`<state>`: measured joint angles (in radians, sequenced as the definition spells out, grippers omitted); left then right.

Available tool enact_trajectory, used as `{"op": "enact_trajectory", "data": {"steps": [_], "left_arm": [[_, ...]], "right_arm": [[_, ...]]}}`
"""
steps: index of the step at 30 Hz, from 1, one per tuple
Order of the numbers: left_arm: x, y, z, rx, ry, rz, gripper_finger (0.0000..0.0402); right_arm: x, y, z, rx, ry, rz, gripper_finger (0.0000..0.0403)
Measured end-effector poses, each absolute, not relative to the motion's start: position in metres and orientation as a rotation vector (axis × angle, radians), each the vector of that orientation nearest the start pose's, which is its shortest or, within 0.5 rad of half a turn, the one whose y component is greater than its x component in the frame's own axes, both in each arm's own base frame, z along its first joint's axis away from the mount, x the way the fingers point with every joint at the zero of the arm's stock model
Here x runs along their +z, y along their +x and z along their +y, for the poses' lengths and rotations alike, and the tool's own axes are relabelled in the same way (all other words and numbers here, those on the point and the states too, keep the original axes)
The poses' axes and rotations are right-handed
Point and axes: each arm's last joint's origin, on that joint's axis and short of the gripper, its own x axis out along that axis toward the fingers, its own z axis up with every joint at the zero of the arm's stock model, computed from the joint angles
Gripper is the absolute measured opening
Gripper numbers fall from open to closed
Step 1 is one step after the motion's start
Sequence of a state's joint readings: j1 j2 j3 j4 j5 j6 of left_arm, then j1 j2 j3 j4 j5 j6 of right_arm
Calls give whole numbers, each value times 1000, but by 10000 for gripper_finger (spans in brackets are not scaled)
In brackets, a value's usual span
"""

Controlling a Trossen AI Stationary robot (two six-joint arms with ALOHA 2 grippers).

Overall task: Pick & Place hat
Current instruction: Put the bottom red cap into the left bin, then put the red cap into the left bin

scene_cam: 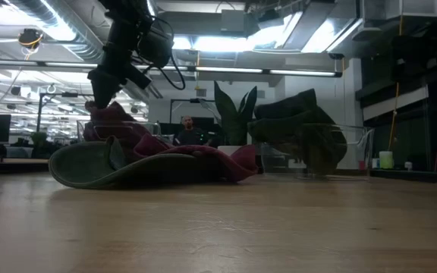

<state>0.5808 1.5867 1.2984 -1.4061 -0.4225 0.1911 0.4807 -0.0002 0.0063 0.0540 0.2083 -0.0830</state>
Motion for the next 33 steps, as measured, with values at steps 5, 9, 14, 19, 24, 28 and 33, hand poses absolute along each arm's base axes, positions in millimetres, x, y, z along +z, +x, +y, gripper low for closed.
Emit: {"op": "enact_trajectory", "data": {"steps": [5,9,14,19,24,28,33], "left_arm": [[262,215,155,607,-31,1794,134],[262,215,155,659,-58,1778,181],[262,216,156,686,-63,1757,232],[268,217,154,723,-49,1727,257],[284,215,147,748,-8,1662,260],[301,213,139,757,19,1590,260],[320,215,126,718,123,1486,260]], "right_arm": [[171,88,39,270,-62,-68,252],[171,88,39,270,-62,-68,252],[171,88,39,270,-62,-68,252],[171,88,39,270,-62,-68,252],[171,88,39,269,-62,-68,252],[171,88,39,270,-62,-68,252],[171,88,39,270,-62,-68,252]]}}
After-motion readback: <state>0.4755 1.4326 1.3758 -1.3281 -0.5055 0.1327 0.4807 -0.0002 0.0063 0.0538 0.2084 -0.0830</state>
